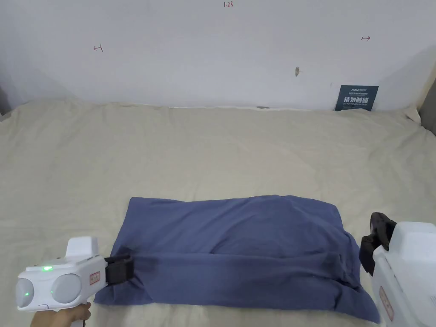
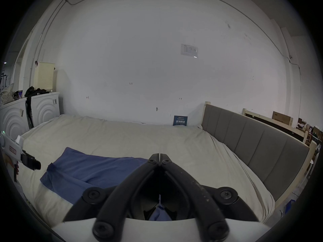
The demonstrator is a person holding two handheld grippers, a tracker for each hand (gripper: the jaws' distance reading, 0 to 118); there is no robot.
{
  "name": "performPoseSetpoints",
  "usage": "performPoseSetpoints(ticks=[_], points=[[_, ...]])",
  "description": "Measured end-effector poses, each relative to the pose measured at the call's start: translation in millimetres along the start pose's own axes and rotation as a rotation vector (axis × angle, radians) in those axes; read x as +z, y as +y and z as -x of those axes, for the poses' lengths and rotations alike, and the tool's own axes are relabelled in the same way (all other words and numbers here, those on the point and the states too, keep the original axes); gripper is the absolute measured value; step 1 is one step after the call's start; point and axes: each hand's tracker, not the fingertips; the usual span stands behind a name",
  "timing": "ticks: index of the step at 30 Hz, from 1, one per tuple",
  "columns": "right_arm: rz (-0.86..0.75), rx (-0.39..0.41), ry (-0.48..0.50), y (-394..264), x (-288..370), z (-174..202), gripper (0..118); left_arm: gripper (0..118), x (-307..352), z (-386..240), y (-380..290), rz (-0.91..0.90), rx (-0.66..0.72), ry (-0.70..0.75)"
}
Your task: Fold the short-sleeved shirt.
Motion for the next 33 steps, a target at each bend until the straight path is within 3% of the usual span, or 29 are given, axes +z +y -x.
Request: performPoseSetpoints(ticks=[2,6,9,10,11,13,18,20,22,26,27,32,33], points=[[0.019,0.001,-0.006,-4,-8,-1,2,112,-19,2,-7,0.051,-0.015,0.051],[0.062,-0.008,-0.009,-13,-22,-3,2,86,-54,7,-23,0.146,-0.026,0.101],[0.092,0.001,-0.015,-20,-30,-5,2,59,-68,8,-36,0.186,-0.02,0.071],[0.106,0.0,-0.015,-23,-32,-6,3,56,-67,7,-40,0.156,-0.003,0.024],[0.121,0.0,-0.016,-25,-35,-7,3,47,-63,4,-40,0.127,-0.01,0.074],[0.17,-0.006,-0.021,-34,-44,-10,7,8,-58,-1,-39,0.128,-0.028,0.052],[0.399,-0.036,-0.01,-73,-82,-22,79,8,-45,-2,-32,0.056,-0.051,0.031],[0.518,-0.051,-0.011,-97,-101,-25,83,8,-35,-1,-26,0.035,-0.035,0.021],[0.612,-0.081,-0.017,-122,-117,-27,100,8,-24,-2,-20,0.01,-0.028,0.007],[0.759,-0.147,-0.036,-160,-137,-30,99,8,-19,-2,-14,-0.009,-0.047,-0.002],[0.8,-0.178,-0.038,-170,-141,-32,94,8,-19,-2,-14,-0.007,-0.051,-0.001],[0.736,-0.258,0.035,-173,-136,-37,20,8,-22,1,-17,0.01,-0.034,0.006],[0.718,-0.259,0.082,-170,-135,-37,14,8,-23,2,-18,0.016,-0.024,0.004]])
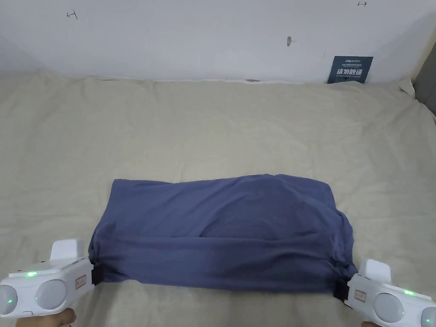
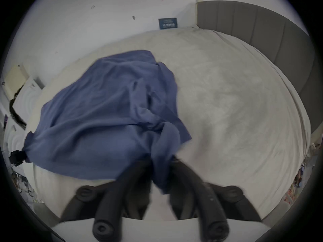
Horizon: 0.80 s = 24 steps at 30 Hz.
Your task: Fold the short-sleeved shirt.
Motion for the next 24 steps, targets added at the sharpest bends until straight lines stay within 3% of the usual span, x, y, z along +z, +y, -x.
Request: performPoseSetpoints(ticks=[3,11,16,22,24], points=[[-0.045,0.064,-0.028,1,14,2,14,8,2,4,-3,0.007,0.021,-0.005],[-0.089,0.088,0.0,-17,68,-9,14,8,37,22,-19,-0.012,0.067,-0.02],[-0.029,0.1,-0.001,-59,81,-16,14,8,52,33,-54,0.04,0.069,-0.02],[0.081,0.041,-0.011,-92,51,-23,14,8,21,35,-89,0.186,0.067,0.03],[0.052,0.012,-0.014,-93,56,-21,14,8,19,29,-91,0.172,0.08,0.044]])
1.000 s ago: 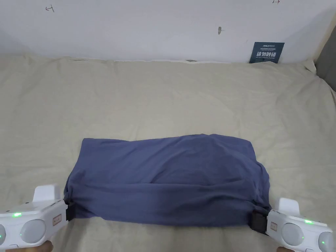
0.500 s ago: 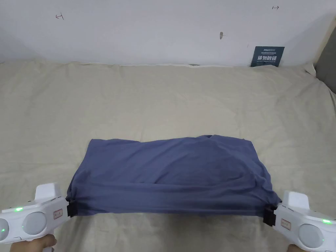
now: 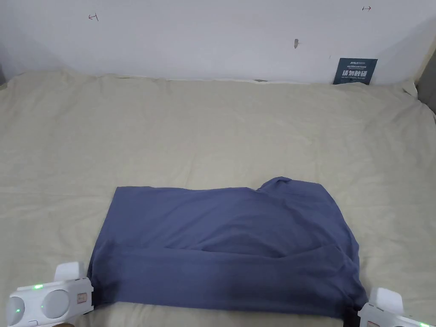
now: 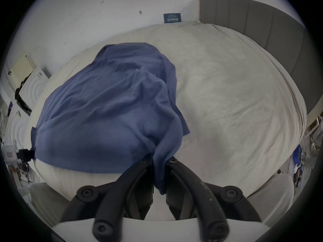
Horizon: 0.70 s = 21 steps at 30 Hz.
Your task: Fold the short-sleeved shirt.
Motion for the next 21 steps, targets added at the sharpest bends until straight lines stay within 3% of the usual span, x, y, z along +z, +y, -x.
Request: performPoseSetpoints(ticks=[2,3,4,5,6,8,9,12,19,20,21], points=[[0.006,-0.003,-0.006,5,7,3,15,8,5,-4,7,0.011,0.012,0.021],[0.007,0.0,-0.006,8,11,5,24,13,7,-6,11,0.02,0.006,0.023],[0.007,0.013,-0.021,11,17,8,37,25,10,-7,14,0.025,0.003,0.024],[-0.012,0.036,-0.049,16,24,11,50,46,16,-9,19,0.028,0.009,0.03],[-0.049,0.052,-0.06,23,34,12,74,75,26,-10,22,0.007,0.013,0.011],[-0.154,0.061,-0.039,37,58,19,100,105,55,-16,31,-0.125,0.022,-0.091],[-0.212,0.065,-0.031,47,74,24,106,112,70,-21,38,-0.183,0.032,-0.11],[-0.403,0.095,0.016,73,124,42,106,112,124,-41,62,-0.362,0.022,-0.164],[-0.797,0.18,0.044,100,209,84,106,110,206,-86,83,-0.796,-0.056,-0.139],[-0.837,0.189,0.031,101,215,90,106,104,209,-91,84,-0.833,-0.051,-0.14],[-0.872,0.198,0.021,100,218,94,105,88,213,-95,83,-0.864,-0.051,-0.152]])
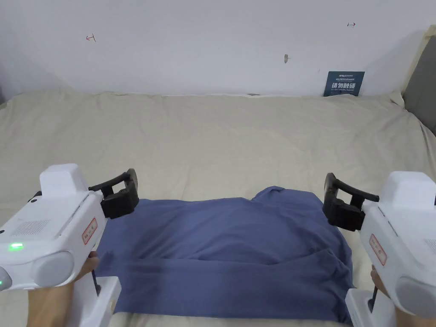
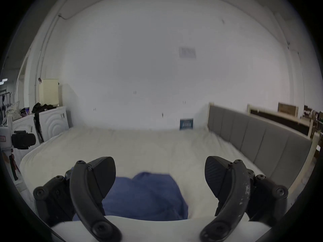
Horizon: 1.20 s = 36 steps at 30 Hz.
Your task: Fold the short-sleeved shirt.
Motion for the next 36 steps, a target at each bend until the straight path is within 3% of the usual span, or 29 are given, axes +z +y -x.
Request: performPoseSetpoints(ticks=[2,3,4,5,7,14,23,25,26,27,28,30,33,36], points=[[-0.05,0.033,-0.034,4,3,8,105,83,5,-7,1,-0.051,0.011,-0.011],[-0.065,0.041,-0.044,6,5,11,100,64,4,-9,0,-0.064,0.013,-0.01],[-0.078,0.047,-0.042,5,5,14,86,34,3,-12,-1,-0.065,0.015,-0.008],[-0.082,0.052,-0.044,5,4,15,66,7,2,-12,-3,-0.064,0.013,-0.014],[-0.078,0.061,-0.049,6,0,17,2,0,-2,-8,-6,-0.059,0.02,-0.028],[-0.055,0.023,-0.047,5,-19,13,2,0,-37,3,-10,0.022,0.012,-0.038],[0.011,0.04,-0.061,-5,-71,6,2,1,-168,30,-33,0.316,-0.068,-0.052],[0.031,0.049,-0.069,-11,-84,6,2,10,-204,41,-43,0.416,-0.05,-0.042],[0.041,0.052,-0.072,-13,-90,5,2,24,-219,46,-48,0.445,-0.024,-0.032],[0.05,0.053,-0.077,-16,-98,3,2,56,-234,52,-52,0.489,-0.009,-0.03],[0.065,0.054,-0.081,-18,-106,2,2,80,-250,58,-59,0.527,0.009,-0.014],[0.092,0.052,-0.087,-26,-118,1,2,113,-279,66,-72,0.633,0.017,0.025],[0.128,0.067,-0.096,-35,-138,1,2,118,-312,79,-92,0.711,0.033,0.086],[0.161,0.071,-0.1,-44,-157,-3,2,108,-332,89,-112,0.776,0.03,0.115]])
